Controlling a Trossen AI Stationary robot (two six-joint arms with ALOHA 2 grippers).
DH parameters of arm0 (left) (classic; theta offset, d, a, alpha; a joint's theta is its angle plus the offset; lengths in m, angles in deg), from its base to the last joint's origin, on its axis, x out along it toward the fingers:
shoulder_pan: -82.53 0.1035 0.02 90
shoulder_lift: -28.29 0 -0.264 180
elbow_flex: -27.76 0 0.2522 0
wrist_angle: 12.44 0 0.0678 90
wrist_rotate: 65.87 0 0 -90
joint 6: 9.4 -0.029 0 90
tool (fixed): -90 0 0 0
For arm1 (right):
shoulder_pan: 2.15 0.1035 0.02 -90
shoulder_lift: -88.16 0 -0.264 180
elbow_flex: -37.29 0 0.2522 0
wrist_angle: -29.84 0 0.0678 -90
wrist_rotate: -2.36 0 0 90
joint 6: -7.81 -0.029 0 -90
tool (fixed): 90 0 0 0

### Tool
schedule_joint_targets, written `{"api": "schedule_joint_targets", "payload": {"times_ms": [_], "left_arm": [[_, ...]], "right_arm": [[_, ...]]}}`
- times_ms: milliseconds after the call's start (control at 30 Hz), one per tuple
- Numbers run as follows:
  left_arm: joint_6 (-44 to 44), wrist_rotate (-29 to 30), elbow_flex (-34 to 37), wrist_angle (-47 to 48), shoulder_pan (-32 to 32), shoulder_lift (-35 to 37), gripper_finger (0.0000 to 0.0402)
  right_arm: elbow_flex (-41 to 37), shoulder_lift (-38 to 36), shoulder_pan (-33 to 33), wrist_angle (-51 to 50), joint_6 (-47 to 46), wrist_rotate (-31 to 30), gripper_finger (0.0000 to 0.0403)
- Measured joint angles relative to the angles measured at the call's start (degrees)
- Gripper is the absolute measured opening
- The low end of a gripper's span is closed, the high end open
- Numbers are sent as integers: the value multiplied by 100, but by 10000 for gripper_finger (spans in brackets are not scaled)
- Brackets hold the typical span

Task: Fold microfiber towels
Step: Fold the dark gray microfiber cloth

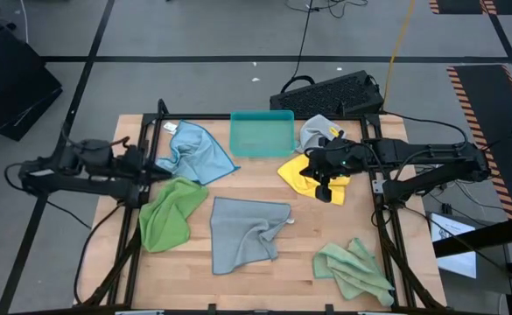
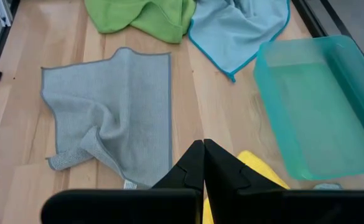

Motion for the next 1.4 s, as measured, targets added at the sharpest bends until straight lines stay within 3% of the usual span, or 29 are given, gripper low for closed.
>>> {"api": "schedule_joint_targets", "payload": {"times_ms": [300, 567, 700, 800, 933, 1133, 1300, 1400], "left_arm": [[-381, -2, -1252, 749, 0, -1363, 33], [-297, 33, -1369, 733, -2, -2334, 33], [-393, 35, -1367, 698, -2, -2858, 33], [-559, 37, -1367, 662, -24, -3260, 33], [-576, 92, -1367, 541, -210, -3796, 33], [-453, 716, -1367, 175, -854, -4666, 36], [-334, 1051, -1364, -469, -1349, -5385, 71], [-268, 1088, -1362, -968, -1551, -5770, 102]], "right_arm": [[0, 42, 168, 21, -39, 0, 0], [-494, 163, 619, 430, 145, 4, 0], [-927, 151, 931, 524, -544, -89, 0], [-1393, 160, 1253, 925, -1089, -561, 4], [-2194, 160, 1498, 2180, -1380, -595, 30], [-3164, 238, 1674, 3710, -1403, -784, 89], [-3533, 686, 1677, 4550, -1330, -978, 133], [-3554, 1046, 1723, 4632, -1178, -1404, 152]]}}
